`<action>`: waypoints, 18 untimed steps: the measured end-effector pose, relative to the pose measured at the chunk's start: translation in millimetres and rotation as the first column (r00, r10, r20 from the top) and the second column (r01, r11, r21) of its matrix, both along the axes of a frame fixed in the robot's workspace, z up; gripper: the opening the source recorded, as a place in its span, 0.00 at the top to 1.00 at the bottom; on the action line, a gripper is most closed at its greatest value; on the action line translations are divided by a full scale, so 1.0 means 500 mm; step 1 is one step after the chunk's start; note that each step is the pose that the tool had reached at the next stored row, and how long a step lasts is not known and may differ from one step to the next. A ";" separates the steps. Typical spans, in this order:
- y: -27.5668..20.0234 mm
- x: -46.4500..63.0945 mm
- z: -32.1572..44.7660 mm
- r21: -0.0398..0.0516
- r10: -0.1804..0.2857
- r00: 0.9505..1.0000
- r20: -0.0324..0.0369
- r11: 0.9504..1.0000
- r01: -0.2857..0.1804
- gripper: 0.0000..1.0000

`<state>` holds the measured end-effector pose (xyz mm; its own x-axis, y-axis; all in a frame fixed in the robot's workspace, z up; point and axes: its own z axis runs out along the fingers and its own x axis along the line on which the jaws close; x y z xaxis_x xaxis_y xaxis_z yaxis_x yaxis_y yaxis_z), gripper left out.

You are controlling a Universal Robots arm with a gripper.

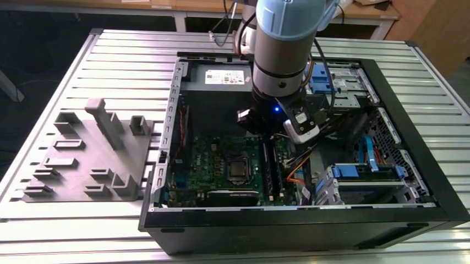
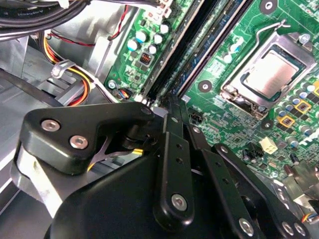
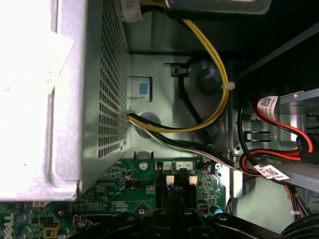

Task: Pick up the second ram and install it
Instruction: 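Press down the second ram until it locks into place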

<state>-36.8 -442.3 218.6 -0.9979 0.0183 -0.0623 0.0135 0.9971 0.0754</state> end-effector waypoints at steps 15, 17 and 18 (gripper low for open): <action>-0.0138 0.000 0.031 -0.002 0.000 1.000 -0.001 1.000 0.000 0.93; -0.0253 0.000 0.031 -0.002 0.000 1.000 -0.001 1.000 0.000 0.93; -0.0316 0.000 0.031 -0.002 0.000 1.000 -0.001 1.000 0.000 0.93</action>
<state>-36.9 -458.1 234.1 -0.9979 0.0181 -0.0618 0.0136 0.9972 0.0734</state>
